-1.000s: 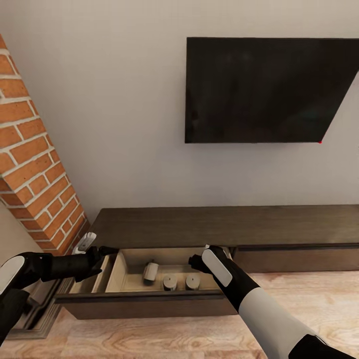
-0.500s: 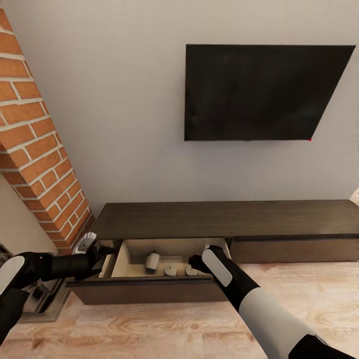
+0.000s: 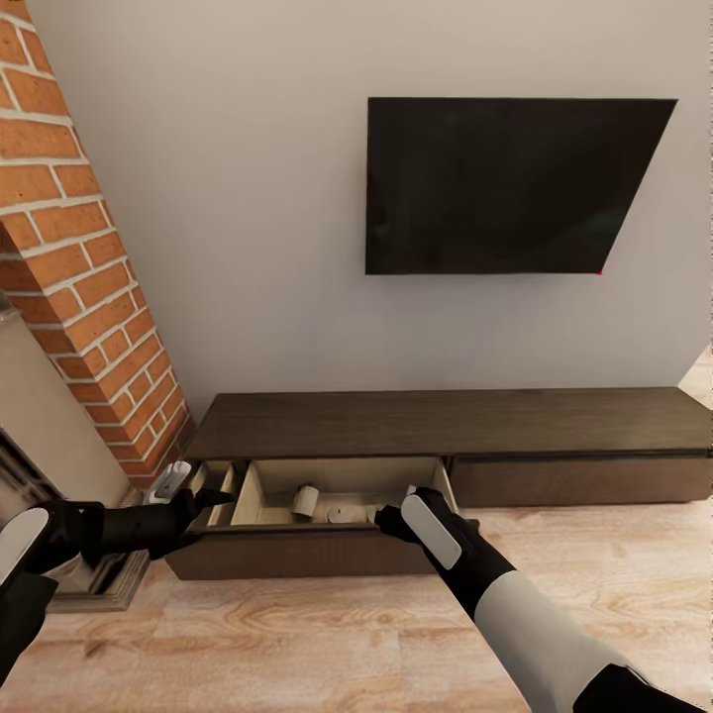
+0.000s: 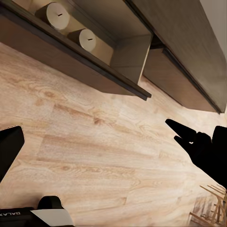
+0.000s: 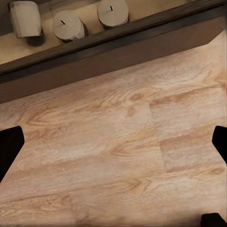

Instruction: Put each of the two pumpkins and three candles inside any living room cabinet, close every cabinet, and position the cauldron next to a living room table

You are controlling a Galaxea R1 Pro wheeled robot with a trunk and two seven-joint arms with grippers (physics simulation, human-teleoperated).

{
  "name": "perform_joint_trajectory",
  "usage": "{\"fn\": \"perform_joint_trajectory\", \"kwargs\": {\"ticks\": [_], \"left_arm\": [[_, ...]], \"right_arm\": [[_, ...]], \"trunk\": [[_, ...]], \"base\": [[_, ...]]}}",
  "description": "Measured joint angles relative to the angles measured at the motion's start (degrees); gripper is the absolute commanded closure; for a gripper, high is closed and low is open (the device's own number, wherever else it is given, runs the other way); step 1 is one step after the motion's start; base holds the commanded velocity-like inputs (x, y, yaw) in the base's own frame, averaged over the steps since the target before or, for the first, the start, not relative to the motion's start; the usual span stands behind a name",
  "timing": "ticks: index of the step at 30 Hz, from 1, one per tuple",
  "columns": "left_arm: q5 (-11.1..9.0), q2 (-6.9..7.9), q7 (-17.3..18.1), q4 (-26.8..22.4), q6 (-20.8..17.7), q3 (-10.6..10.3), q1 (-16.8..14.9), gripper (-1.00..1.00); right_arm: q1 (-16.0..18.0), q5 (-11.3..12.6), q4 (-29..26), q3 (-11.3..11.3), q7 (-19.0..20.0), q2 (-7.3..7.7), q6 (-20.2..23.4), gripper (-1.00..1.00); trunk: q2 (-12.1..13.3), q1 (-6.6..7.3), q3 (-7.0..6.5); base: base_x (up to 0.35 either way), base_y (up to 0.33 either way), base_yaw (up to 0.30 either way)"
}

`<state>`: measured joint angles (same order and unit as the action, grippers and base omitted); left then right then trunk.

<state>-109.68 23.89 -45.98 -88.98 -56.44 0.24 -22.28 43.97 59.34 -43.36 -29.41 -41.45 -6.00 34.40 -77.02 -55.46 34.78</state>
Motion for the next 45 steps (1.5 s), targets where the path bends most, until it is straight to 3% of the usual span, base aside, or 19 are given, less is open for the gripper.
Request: {"fn": "perform_joint_trajectory", "kwargs": {"ticks": [17, 45], "left_arm": [[-0.1, 0.04, 0.0, 0.0, 0.0, 0.1, 0.0, -1.0], [0.0, 0.01, 0.0, -0.1, 0.0, 0.1, 0.0, -1.0]], "right_arm": [[0.0, 0.0, 0.0, 0.0, -0.1, -0.04, 0.0, -1.0], [0.0, 0.0, 0.0, 0.0, -0.1, -0.02, 0.1, -1.0]], "trunk": [[0.0, 0.03, 0.0], [0.0, 0.0, 0.0]], "base": [[-0.085, 0.0, 0.0], [-0.202, 0.0, 0.0]]}}
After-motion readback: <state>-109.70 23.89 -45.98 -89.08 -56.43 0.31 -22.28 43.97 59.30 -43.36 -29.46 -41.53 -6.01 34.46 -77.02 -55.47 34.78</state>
